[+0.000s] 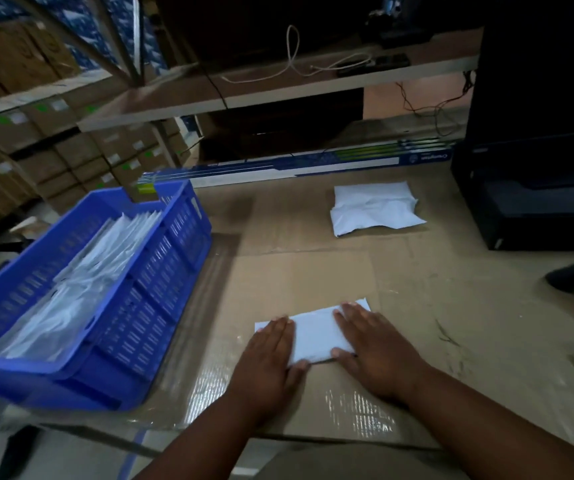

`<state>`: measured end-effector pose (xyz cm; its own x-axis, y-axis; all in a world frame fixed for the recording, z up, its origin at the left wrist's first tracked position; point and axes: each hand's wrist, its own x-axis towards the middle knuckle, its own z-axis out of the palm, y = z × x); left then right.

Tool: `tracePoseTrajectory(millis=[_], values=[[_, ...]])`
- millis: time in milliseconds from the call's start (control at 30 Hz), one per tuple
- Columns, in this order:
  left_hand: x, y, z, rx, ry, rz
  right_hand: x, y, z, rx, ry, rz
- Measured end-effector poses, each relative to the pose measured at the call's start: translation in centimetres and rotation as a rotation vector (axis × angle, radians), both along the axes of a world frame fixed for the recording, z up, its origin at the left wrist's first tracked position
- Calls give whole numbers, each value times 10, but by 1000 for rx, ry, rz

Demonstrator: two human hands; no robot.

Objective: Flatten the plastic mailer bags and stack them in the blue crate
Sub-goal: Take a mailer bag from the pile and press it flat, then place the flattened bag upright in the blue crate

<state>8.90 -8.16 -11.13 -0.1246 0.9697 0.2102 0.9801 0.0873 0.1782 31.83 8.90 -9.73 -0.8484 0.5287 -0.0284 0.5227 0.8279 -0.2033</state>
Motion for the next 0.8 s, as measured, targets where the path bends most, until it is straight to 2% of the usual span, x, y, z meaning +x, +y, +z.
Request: tracePoseTrajectory(millis=[167,233,300,400,467,533,633,800], values=[[-30,-34,1,-134,89,181,23,16,9,5,-69,-140],[-28,-33,8,-133,76,219,17,13,19,3,-28,-157],[-14,-21,20,-68,66,168,-1,3,30,19,26,-71],[16,4,29,7,76,-57,-29,-18,26,-14,32,115],[25,14,25,-53,49,-88,-31,-21,14,-3,-10,166],[18,14,21,-144,42,28,-20,-14,7,23,-40,143],[-8,9,32,-317,-7,232,-3,7,11,-59,-80,21],[-25,31,74,-450,9,239,-14,35,39,-121,-112,39]])
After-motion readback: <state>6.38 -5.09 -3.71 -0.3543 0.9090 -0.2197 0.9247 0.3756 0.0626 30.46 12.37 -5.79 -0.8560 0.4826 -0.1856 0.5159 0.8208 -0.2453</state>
